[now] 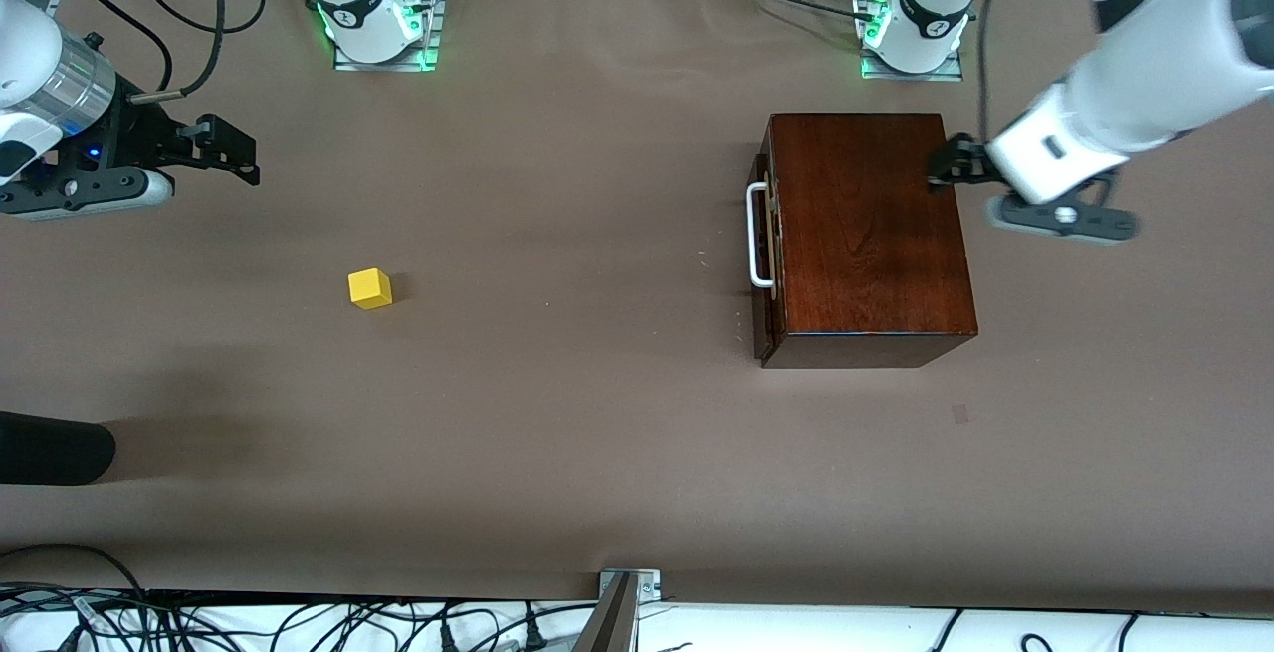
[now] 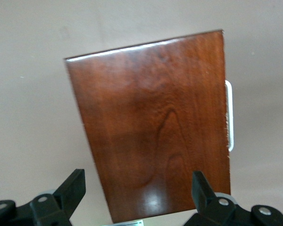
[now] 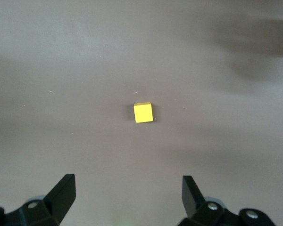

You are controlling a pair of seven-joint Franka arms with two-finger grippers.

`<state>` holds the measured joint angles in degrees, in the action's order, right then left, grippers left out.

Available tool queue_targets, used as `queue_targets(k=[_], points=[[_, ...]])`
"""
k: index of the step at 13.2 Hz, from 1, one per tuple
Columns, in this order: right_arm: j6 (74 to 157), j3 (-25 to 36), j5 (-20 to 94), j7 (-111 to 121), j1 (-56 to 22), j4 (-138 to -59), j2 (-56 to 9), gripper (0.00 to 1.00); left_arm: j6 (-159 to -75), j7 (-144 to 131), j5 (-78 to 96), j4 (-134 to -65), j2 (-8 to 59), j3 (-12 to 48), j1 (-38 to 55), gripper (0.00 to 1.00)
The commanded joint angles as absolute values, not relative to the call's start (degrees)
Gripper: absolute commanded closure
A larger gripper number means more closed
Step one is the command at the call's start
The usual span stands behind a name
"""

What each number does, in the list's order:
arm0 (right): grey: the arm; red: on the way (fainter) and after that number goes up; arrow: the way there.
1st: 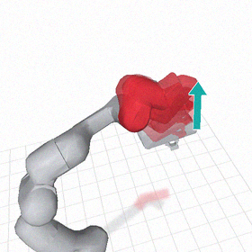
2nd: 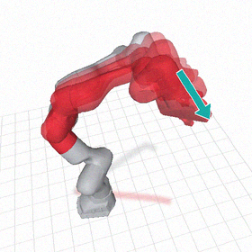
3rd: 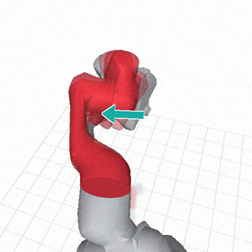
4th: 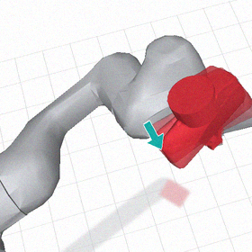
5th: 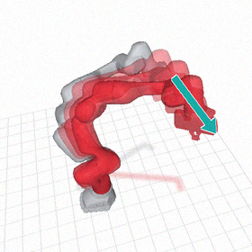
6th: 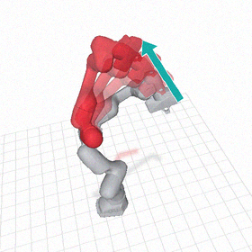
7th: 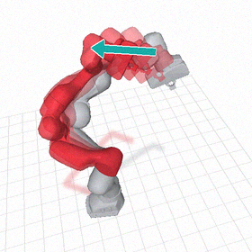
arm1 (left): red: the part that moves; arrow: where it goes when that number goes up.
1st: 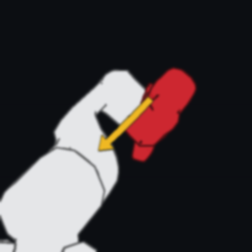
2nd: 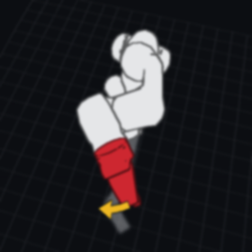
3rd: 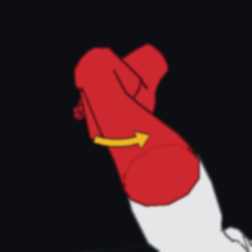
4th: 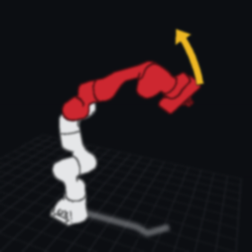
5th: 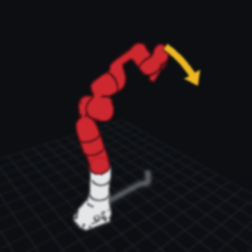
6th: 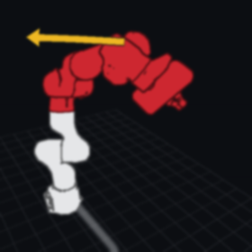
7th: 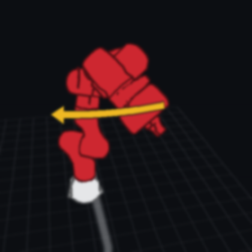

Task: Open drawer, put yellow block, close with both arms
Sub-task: 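Move the left gripper over the box toward the drawer handle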

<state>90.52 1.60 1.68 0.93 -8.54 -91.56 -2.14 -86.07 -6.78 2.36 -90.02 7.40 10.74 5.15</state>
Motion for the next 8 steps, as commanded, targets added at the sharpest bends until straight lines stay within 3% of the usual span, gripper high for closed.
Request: queue_targets(k=[1, 8], points=[[89.56, 1.76, 1.05, 1.67, -8.61, -90.44, -2.55, 0.00, -89.53, -11.84, 3.16, -88.07, 11.59, 12.74, 7.02, 0.00], [89.82, 1.93, -0.79, 1.58, -8.53, -90.35, -2.81, 0.00, -104.05, -27.58, 0.19, -88.24, 20.81, 12.83, 19.23, 0.00]])
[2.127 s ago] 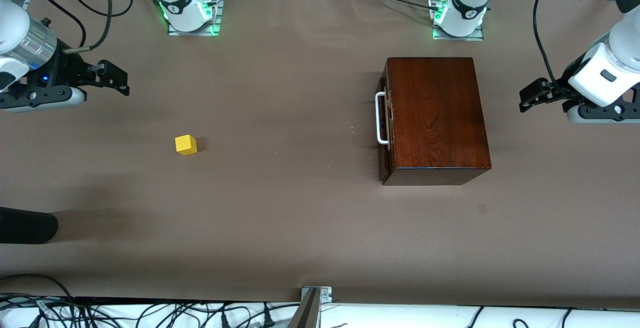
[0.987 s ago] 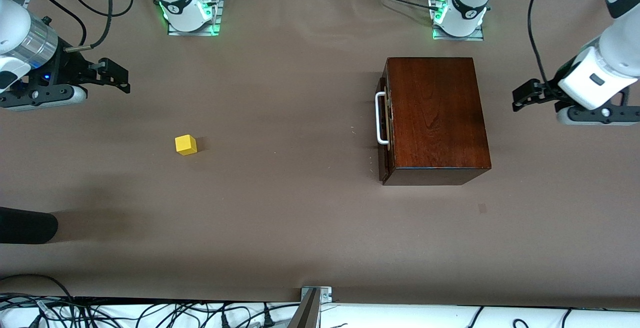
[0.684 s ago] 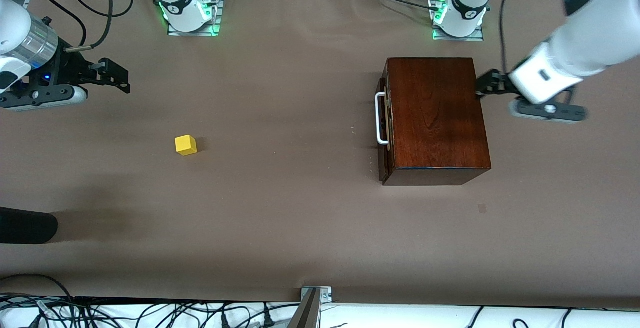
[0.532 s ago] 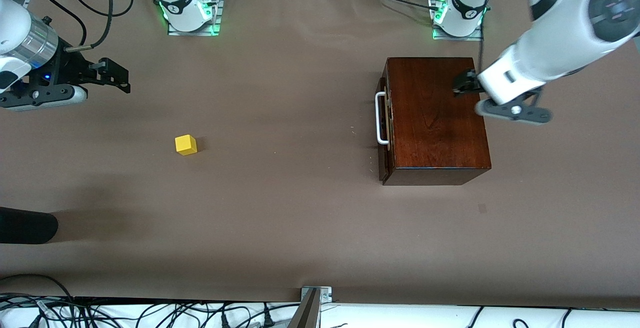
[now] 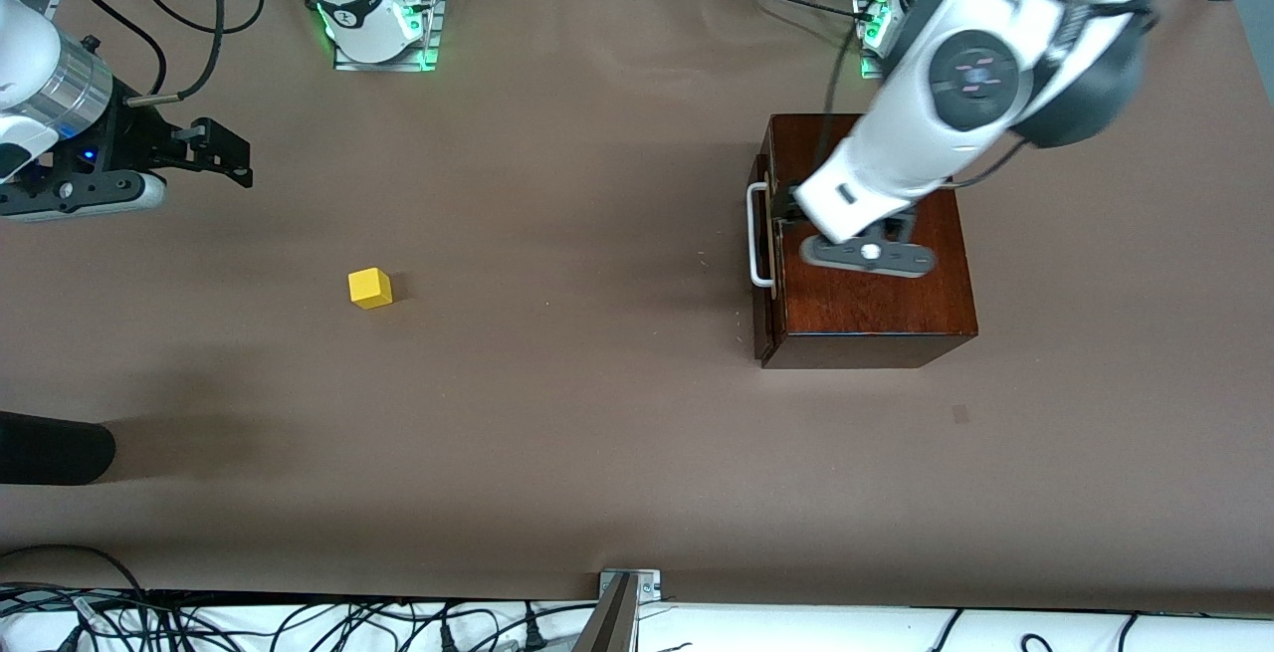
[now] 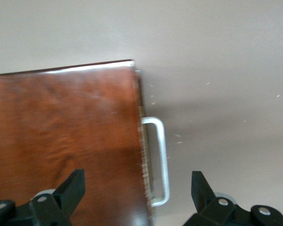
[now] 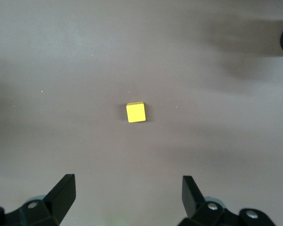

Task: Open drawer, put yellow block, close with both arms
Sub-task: 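Move the left gripper over the box toward the drawer handle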

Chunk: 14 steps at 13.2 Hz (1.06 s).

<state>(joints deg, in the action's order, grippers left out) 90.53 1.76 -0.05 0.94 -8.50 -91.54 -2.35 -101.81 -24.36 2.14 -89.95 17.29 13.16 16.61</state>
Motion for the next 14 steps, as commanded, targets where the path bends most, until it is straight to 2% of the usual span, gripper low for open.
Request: queue_targets(k=[1, 5, 9, 14], points=[[89.82, 1.93, -0.79, 1.58, -8.53, -90.35, -2.81, 0.00, -105.37, -27.68, -2.17, -88.24, 22.40, 12.83, 21.25, 0.00], [90.00, 1.93, -0.70, 1.58, -8.35, -90.35, -2.99, 0.00, -106.52, -30.67, -5.98, -90.35, 26.01, 12.75, 24.69, 0.00], [90.00, 1.76, -0.70, 1.58, -8.53, -90.35, -2.99, 0.00, -109.42, -34.43, -5.98, -94.48, 26.19, 12.83, 26.18, 0.00], [90.00, 1.76, -0.79, 1.58, -8.53, -90.35, -2.99, 0.00, -109.51, -41.04, -14.06, -95.89, 27.86, 12.92, 28.83, 0.00]])
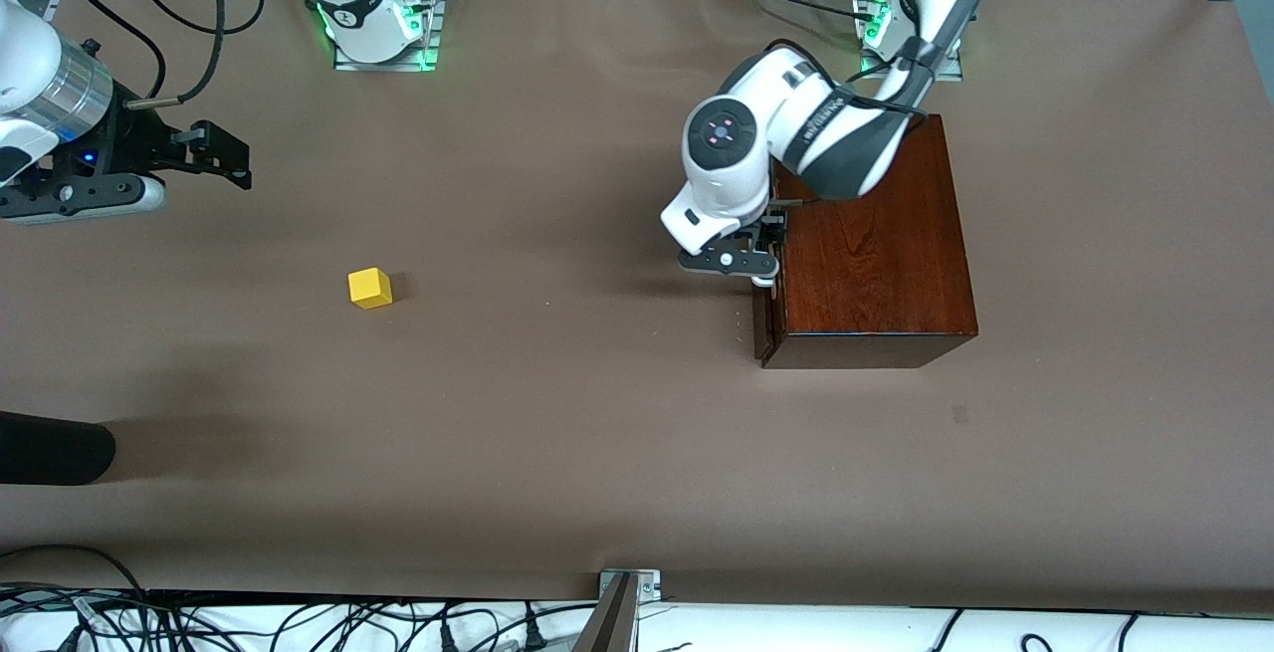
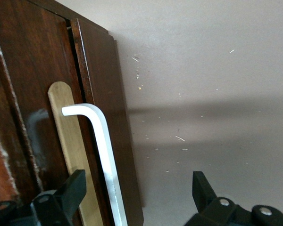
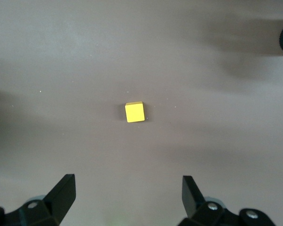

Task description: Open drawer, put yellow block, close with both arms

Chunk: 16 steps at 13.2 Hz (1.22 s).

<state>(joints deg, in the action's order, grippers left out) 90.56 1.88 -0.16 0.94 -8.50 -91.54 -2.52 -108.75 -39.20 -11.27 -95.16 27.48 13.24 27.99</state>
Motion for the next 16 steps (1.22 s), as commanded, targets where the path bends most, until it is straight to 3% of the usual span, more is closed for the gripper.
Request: queue_targets(k=[1, 8, 11, 16], points=[[90.00, 1.76, -0.79, 1.58, -8.53, -90.35, -2.99, 0.00, -109.86, -41.57, -14.06, -95.89, 28.12, 12.92, 28.92, 0.00], [90.09, 1.58, -1.41, 1.49, -8.61, -90.35, -2.99, 0.00, -115.74, -47.96, -14.06, -96.24, 30.67, 12.92, 32.16, 0.00], [90.44, 1.49, -1.58, 1.49, -8.70, -90.35, -2.99, 0.00, -121.97, -53.78, -13.89, -95.45, 32.34, 13.10, 33.92, 0.00], [90.61, 1.67, -1.23, 0.79, -8.61, -90.18, -3.95, 0.00, -123.13, -61.34, -13.18, -88.96, 38.13, 13.10, 37.00, 0.00]])
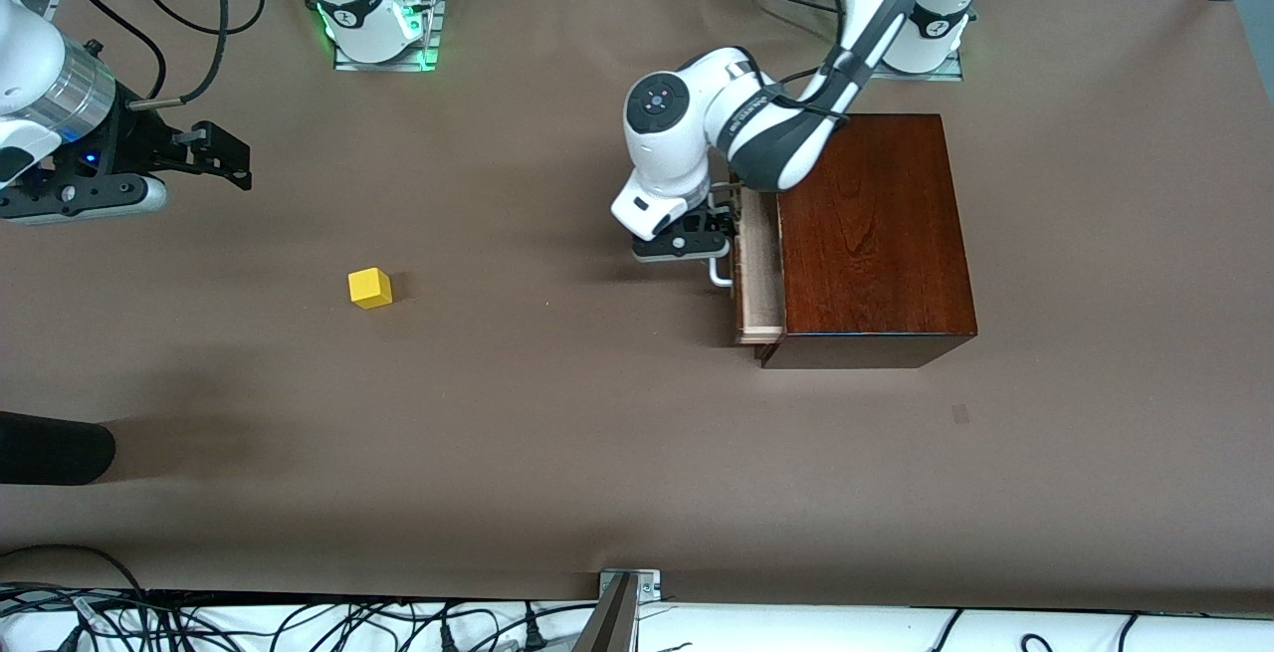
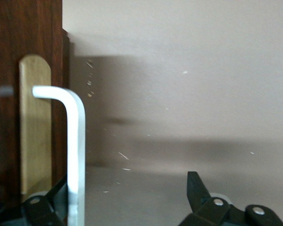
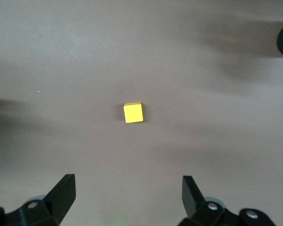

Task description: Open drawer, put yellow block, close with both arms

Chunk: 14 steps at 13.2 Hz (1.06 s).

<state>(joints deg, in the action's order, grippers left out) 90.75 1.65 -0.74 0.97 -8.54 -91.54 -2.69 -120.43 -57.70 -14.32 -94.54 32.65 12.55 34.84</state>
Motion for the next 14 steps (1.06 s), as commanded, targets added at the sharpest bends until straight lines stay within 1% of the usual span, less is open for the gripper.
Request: queue_targets(k=[1, 3, 6, 8, 9, 11, 14], points=[[91.14, 1.67, -1.14, 0.79, -8.61, -90.09, -3.96, 0.00, -123.40, -61.96, -13.36, -87.81, 38.58, 13.10, 37.35, 0.00], [93.94, 1.67, -0.79, 1.49, -8.17, -90.09, -4.13, 0.00, -123.22, -61.96, -13.27, -86.06, 38.32, 13.18, 37.44, 0.00], [95.09, 1.76, -1.05, 1.49, -8.52, -90.09, -5.18, 0.00, -122.70, -60.92, -13.36, -84.82, 37.10, 13.10, 37.01, 0.00], [97.02, 1.76, -1.06, 1.41, -8.18, -90.18, -6.41, 0.00, -118.15, -57.42, -13.62, -84.21, 33.94, 13.01, 35.34, 0.00], [97.38, 1.93, -1.05, 1.41, -8.00, -90.18, -7.46, 0.00, -115.08, -53.65, -13.19, -82.46, 32.45, 12.92, 34.03, 0.00], [98.52, 2.02, -1.23, 0.97, -7.91, -90.18, -8.35, 0.00, -107.70, -45.92, -13.01, -81.04, 28.67, 13.18, 29.99, 0.00], [98.52, 2.02, -1.76, 1.67, -8.00, -90.61, -9.05, 0.00, -101.53, -33.71, -12.04, -81.04, 22.95, 13.18, 22.53, 0.00]])
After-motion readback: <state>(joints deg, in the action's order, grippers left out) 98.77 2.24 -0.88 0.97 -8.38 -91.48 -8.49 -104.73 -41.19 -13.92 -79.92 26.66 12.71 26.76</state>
